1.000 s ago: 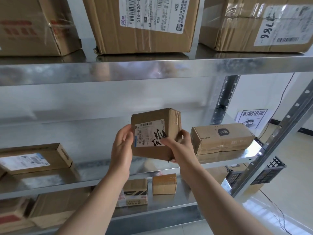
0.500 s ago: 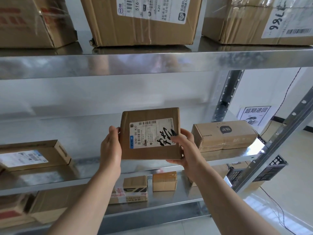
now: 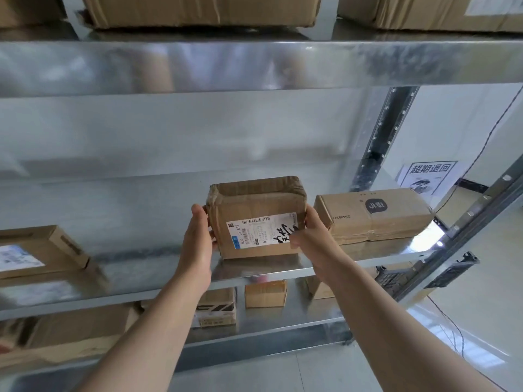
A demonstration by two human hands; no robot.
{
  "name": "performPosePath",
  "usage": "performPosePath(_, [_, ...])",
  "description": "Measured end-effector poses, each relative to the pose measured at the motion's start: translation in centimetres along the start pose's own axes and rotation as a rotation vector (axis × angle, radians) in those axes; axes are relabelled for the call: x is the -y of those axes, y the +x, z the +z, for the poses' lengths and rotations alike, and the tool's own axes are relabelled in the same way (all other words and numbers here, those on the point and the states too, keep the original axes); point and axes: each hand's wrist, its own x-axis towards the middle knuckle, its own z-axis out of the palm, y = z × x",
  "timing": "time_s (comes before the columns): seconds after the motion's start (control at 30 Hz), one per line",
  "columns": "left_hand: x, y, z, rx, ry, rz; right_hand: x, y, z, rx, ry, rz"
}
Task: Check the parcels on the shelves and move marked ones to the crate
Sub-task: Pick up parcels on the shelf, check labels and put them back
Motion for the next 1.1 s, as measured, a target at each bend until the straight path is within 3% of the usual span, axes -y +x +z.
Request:
performPosePath(0.37, [1.0,1.3,2.7,-0.055,0.052,0.064,-2.2,2.7,-0.7,0.002,0.137,0.049])
performPosePath(0.7, [0.6,-0.1,3.2,-0.162,0.076,0.017,-1.5,1.2,-2.4,0.06,0.212,0.073])
performPosePath(1.1, [-2.7,-2.6,6.6,-0.126,0.225,0.246,1.9,-4.0,-5.3,-0.013,0.12,0.023])
